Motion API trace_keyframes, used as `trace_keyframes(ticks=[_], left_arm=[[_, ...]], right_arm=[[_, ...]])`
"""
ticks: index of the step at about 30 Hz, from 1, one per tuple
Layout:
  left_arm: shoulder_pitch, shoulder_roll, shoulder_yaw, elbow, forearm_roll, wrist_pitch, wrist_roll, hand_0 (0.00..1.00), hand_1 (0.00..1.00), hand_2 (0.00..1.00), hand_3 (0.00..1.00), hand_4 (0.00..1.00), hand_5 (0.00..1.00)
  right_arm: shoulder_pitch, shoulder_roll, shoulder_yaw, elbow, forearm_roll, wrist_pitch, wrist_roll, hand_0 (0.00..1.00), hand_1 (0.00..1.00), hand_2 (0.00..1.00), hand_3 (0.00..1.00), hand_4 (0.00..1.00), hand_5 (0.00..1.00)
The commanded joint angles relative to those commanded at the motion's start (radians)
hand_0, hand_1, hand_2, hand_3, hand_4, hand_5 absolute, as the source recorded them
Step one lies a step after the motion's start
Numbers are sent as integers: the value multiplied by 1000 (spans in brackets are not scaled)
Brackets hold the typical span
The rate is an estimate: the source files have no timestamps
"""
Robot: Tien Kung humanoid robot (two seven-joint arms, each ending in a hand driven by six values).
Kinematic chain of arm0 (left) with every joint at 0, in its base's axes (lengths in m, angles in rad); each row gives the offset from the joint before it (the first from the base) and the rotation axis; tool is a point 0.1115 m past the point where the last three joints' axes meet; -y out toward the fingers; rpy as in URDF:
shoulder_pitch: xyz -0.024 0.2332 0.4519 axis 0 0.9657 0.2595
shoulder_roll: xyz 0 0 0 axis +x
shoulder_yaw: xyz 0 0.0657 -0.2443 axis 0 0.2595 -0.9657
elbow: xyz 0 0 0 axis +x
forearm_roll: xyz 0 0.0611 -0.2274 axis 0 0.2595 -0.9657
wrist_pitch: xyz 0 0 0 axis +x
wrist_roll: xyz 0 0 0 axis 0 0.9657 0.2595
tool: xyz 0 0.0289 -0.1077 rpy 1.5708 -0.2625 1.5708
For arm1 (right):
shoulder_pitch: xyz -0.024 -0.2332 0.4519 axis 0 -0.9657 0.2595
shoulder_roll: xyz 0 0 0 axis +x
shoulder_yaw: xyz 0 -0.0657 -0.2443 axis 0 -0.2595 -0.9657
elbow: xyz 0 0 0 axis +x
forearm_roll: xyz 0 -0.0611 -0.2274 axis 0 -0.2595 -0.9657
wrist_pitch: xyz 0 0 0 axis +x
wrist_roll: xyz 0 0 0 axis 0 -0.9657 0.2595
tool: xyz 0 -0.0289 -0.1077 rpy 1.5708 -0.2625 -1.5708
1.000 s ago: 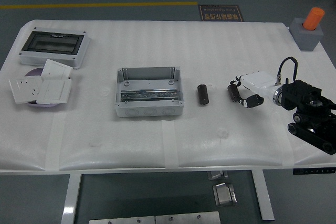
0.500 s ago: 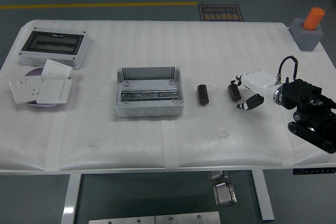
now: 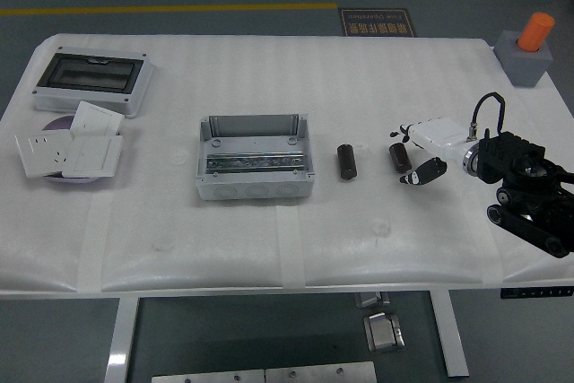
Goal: Pick up the battery,place it into the box
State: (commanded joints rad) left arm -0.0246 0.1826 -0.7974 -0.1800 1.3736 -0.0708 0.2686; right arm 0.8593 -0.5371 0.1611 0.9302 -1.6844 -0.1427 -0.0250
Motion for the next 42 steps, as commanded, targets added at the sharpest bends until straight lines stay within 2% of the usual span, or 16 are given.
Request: trace_keyframes(ticks=[14, 15, 20, 21, 26, 27, 32, 33, 42], left_arm=[[-2, 0, 6, 0, -11, 1, -5, 625, 642, 454, 576, 434, 354], [-2, 0, 7, 0, -12, 1, -5, 625, 643, 453, 577, 433, 358], [-3, 0, 11, 0, -19, 1, -7, 625, 643, 453, 577, 433, 358], [-3, 0, 13, 0, -21, 1, -8, 626, 642, 453, 577, 433, 359], [-4, 1, 16, 0, -25, 1, -10, 626, 642, 453, 577, 433, 359], [-5, 1, 16, 0, -25, 1, -11, 627, 642, 453, 577, 434, 361], [-4, 0, 24, 0, -34, 0, -14, 627, 642, 453, 577, 434, 361], [-4, 0, 29, 0, -38, 0, -15, 626, 642, 453, 577, 437, 365], [-3, -3, 31, 0, -42, 1, -19, 627, 641, 452, 578, 441, 369]], right_arm=[[14, 16, -20, -31, 24, -23, 1, 695, 666, 786, 859, 899, 358], [14, 16, -21, -32, 25, -25, 0, 693, 654, 739, 790, 802, 338], [11, 15, -22, -34, 26, -31, 0, 693, 654, 739, 790, 802, 338], [11, 15, -22, -34, 26, -32, 0, 685, 638, 682, 701, 623, 264], [7, 14, -23, -39, 30, -39, 3, 685, 638, 682, 701, 623, 264], [6, 15, -24, -40, 32, -41, 4, 674, 622, 666, 686, 519, 227], [-1, 18, -26, -44, 39, -46, 6, 674, 622, 666, 686, 519, 227], [-3, 19, -27, -45, 40, -48, 7, 671, 615, 665, 688, 467, 200], [-12, 16, -12, -31, 39, -63, 8, 671, 610, 664, 688, 460, 192]])
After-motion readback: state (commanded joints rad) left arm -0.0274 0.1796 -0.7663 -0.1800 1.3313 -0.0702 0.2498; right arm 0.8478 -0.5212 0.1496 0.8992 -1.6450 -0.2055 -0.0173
